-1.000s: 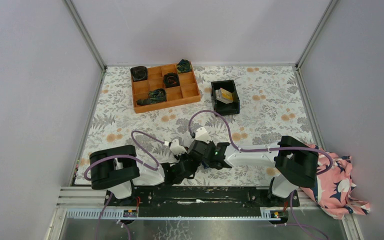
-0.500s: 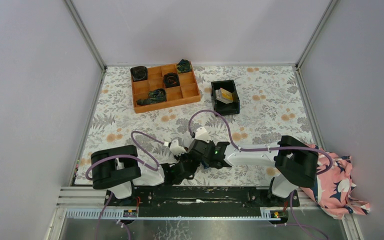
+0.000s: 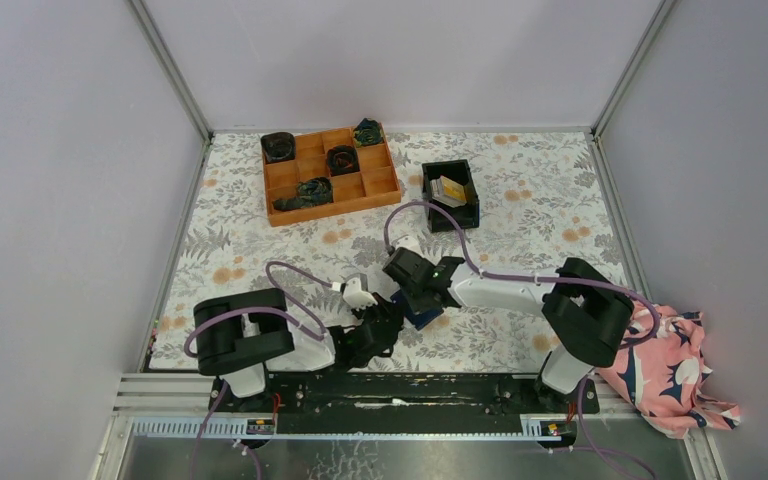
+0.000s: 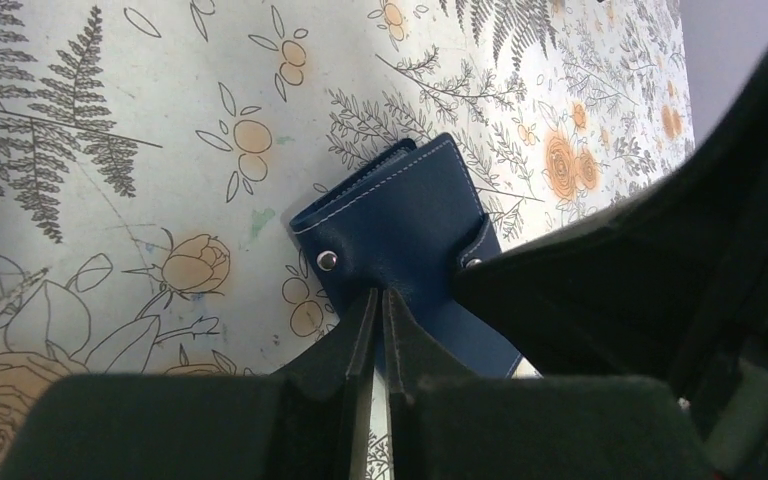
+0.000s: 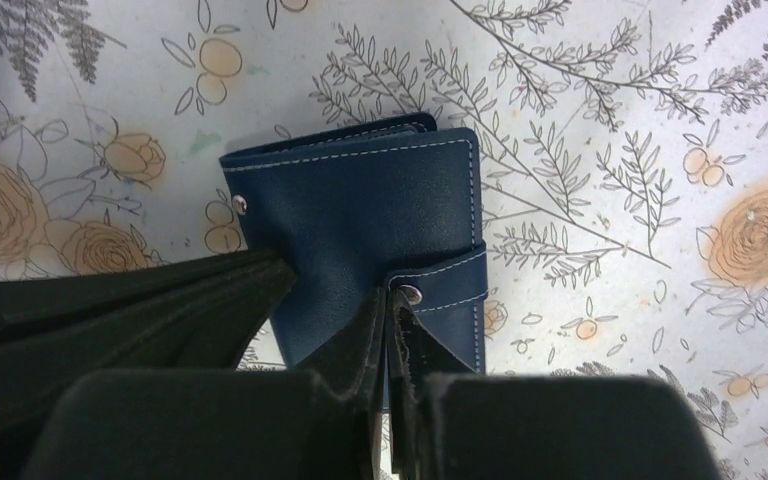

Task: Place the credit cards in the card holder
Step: Close the card holder at the center of the board.

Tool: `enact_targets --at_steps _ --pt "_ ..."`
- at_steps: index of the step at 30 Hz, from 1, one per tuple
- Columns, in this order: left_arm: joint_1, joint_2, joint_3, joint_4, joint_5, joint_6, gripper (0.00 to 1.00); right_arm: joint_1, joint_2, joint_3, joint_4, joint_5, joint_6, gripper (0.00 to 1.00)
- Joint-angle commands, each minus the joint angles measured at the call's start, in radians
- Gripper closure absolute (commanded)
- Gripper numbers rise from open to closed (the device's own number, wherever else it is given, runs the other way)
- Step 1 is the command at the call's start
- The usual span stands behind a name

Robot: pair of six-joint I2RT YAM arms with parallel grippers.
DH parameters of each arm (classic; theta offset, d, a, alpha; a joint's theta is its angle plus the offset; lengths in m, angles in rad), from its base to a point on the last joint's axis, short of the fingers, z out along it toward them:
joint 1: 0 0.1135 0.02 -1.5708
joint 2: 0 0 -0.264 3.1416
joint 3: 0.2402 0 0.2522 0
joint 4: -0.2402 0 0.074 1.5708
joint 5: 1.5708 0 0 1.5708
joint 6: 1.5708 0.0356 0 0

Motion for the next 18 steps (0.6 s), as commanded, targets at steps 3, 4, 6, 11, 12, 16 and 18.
enact_targets --at_steps 3,4,6,11,12,16,18 --pt "-0.007 0.087 0.0 -0.128 0.095 0.071 0.89 -0.075 0.131 -0.017 0.05 -0.295 -0.012 0.99" --pt "-0.007 0.086 -0.006 -0.128 0.09 0.071 0.89 -0.079 0.13 -0.013 0.042 -0.296 -0.021 0.98" --pt "-0.008 0.072 -0.021 -0.133 0.069 0.064 0.86 -0.079 0.113 -0.002 0.031 -0.293 -0.034 0.91" --pt "-0.006 -0.038 -0.068 -0.149 -0.008 0.067 0.75 -0.075 0.021 0.043 0.022 -0.261 -0.052 0.66" --pt "-0.007 -0.067 -0.07 -0.163 -0.026 0.071 0.73 -0.074 0.015 0.054 0.016 -0.247 -0.054 0.63" --pt "-0.007 -0.177 -0.058 -0.226 -0.106 0.115 0.65 -0.075 -0.068 0.08 0.014 -0.177 -0.054 0.59" --pt "-0.005 -0.224 -0.043 -0.253 -0.132 0.141 0.63 -0.075 -0.1 0.084 0.016 -0.132 -0.054 0.58"
